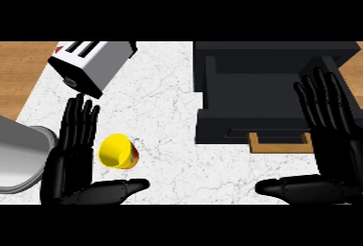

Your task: Pick up the cup, place it into the drawer and close the drawer

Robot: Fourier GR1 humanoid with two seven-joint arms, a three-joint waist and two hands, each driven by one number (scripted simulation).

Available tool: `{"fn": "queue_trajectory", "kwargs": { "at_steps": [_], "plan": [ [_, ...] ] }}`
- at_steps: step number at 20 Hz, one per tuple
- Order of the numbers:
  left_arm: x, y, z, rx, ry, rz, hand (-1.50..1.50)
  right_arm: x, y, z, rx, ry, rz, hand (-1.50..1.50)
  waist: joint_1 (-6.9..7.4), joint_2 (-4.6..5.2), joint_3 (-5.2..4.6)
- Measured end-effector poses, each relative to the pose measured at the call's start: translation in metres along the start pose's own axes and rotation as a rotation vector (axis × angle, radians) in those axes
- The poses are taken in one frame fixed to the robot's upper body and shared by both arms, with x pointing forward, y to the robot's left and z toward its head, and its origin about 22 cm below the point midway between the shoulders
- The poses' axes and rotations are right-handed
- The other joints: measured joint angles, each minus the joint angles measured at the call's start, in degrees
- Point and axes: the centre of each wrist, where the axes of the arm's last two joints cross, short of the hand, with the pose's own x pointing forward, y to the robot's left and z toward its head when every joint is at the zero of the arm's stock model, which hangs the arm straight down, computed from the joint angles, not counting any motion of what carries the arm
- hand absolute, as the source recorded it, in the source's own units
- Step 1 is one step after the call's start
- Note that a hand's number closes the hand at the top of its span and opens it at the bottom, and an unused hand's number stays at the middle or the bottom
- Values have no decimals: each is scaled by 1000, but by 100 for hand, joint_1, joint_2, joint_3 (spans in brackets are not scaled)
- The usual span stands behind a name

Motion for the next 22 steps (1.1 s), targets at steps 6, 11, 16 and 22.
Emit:
{"fn": "queue_trajectory", "kwargs": {
  "at_steps": [6,11,16,22],
  "plan": [
    [-14,9,11,31,51,-21,-150,10,-10,-1,6,-2,-1,-150,0,0,0],
    [-35,26,9,70,74,-45,-150,6,-7,-3,7,2,0,-150,0,1,-1],
    [-62,42,19,92,100,-65,-150,8,-9,-6,13,1,-3,-150,-1,2,-2],
    [-91,59,32,89,128,-67,-150,7,-8,-4,15,6,-9,-150,-3,2,0]
  ]
}}
